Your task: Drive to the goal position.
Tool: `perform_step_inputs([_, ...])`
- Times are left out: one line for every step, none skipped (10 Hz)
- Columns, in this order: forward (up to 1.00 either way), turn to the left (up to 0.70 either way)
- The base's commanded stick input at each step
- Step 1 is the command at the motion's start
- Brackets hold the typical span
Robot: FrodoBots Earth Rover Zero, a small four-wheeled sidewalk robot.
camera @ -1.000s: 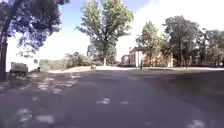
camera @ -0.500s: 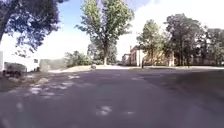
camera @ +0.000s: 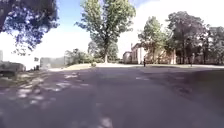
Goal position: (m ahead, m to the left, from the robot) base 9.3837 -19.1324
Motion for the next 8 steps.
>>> perform_step_inputs([0.85, 0.00])
perform_step_inputs([0.85, 0.00])
perform_step_inputs([0.85, 0.00])
perform_step_inputs([0.85, 0.00])
perform_step_inputs([0.85, 0.00])
perform_step_inputs([0.85, 0.00])
perform_step_inputs([0.85, 0.00])
perform_step_inputs([0.85, 0.00])
